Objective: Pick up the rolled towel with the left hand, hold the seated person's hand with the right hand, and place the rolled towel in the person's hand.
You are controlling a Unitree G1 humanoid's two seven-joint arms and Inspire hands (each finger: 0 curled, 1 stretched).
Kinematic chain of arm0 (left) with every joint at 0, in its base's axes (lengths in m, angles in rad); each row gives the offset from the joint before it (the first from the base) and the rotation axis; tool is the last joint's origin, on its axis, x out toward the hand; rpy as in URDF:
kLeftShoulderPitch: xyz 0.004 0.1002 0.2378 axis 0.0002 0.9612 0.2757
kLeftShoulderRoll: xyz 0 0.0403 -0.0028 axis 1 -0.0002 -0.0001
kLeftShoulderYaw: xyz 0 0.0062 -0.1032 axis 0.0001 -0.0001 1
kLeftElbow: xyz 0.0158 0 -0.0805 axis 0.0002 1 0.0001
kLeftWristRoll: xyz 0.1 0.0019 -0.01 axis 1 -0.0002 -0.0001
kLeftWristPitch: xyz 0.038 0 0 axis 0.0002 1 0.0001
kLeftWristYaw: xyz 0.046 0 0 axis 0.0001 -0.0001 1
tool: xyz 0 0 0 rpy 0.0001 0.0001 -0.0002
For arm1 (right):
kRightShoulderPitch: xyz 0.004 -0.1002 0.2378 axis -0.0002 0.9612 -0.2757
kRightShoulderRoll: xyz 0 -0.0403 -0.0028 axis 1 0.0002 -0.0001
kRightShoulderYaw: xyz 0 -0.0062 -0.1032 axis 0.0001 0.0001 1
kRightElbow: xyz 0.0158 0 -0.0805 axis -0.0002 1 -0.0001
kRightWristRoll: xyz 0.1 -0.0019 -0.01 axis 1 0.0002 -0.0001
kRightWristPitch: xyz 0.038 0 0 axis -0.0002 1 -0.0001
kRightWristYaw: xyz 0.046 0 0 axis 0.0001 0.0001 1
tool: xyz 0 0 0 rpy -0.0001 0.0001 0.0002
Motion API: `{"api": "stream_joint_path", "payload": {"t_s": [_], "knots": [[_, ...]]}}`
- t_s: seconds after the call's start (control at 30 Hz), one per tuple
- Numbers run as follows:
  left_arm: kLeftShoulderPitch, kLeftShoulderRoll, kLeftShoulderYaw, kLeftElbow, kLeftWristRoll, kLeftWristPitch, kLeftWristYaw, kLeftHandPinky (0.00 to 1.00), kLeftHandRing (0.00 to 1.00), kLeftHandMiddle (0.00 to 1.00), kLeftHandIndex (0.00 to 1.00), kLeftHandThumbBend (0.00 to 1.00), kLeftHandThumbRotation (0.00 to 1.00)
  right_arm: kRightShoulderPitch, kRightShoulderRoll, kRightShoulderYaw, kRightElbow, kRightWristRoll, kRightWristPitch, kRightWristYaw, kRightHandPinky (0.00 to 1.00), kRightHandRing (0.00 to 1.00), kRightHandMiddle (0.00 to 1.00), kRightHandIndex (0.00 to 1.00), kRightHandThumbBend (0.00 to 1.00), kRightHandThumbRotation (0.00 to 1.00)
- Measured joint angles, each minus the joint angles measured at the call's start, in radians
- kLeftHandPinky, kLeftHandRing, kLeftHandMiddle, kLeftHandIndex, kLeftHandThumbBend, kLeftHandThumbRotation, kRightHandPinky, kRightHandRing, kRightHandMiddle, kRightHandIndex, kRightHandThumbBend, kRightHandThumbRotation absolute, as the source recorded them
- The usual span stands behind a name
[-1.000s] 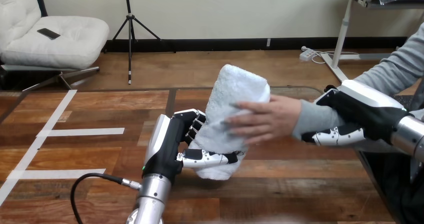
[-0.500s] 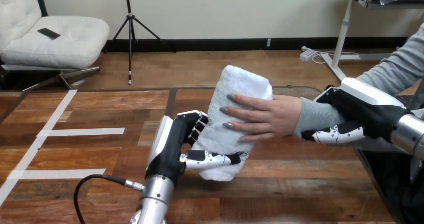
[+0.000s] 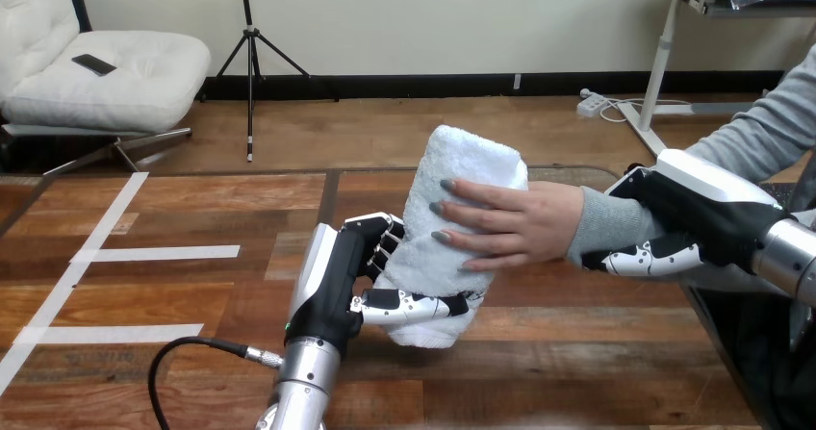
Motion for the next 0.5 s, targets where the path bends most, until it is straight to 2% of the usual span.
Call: {"api": "stream_joint_path", "payload": {"t_s": [0.5], "knots": [[0.000, -0.013, 0.000, 0.000, -0.006, 0.008, -0.002, 0.30, 0.34, 0.39, 0.41, 0.65, 0.00, 0.000, 0.001, 0.000, 0.000, 0.000, 0.000, 0.000, 0.18, 0.22, 0.29, 0.33, 0.35, 0.35]]}}
